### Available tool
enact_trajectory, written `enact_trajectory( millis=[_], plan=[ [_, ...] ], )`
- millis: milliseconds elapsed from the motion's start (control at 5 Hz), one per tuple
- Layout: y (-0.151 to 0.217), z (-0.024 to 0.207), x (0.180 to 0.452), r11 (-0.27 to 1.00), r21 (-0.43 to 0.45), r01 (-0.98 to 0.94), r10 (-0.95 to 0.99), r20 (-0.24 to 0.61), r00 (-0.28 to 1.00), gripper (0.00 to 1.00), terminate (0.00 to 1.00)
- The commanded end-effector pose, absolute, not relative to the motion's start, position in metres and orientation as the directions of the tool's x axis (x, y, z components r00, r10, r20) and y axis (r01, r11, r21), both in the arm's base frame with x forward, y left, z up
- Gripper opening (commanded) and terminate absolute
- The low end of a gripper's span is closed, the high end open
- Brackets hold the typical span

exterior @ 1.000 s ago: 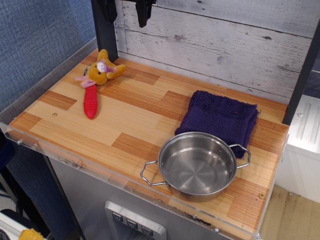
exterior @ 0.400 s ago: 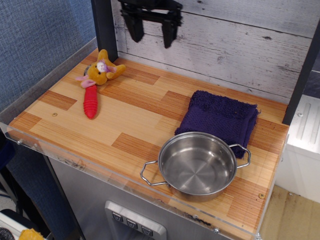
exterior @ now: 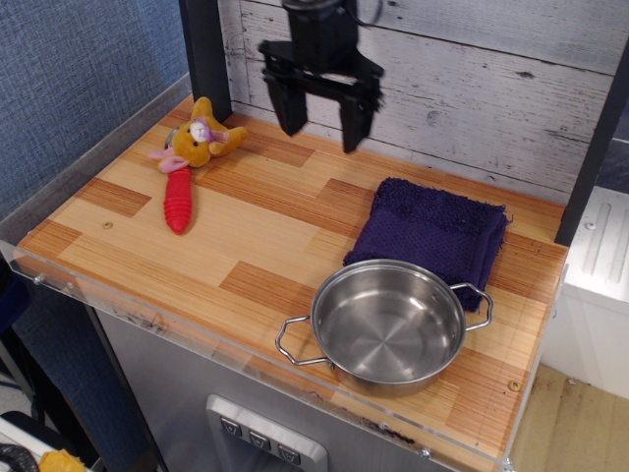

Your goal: Pick the towel lying behind vessel and place it on the side of the vessel.

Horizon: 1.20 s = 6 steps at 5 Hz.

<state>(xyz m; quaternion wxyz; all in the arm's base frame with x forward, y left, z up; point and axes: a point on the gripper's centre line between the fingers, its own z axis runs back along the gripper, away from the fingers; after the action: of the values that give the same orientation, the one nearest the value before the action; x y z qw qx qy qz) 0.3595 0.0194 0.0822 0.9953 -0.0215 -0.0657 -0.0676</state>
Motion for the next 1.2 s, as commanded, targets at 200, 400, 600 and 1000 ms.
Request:
enact_trajectory(
  millis=[200,400,600,1000],
  plan=[
    [-0.025,0.076,0.317,0.96,0.011,0.28,-0.278,0.176,0.944,1.0,0.0],
    [-0.032,0.062,0.317,0.958,0.022,0.286,-0.286,0.156,0.946,1.0,0.0],
    [-0.039,0.053,0.326,0.962,0.031,0.272,-0.273,0.148,0.95,1.0,0.0],
    [-0.05,0.055,0.359,0.977,0.007,0.215,-0.213,0.162,0.963,1.0,0.0]
  ],
)
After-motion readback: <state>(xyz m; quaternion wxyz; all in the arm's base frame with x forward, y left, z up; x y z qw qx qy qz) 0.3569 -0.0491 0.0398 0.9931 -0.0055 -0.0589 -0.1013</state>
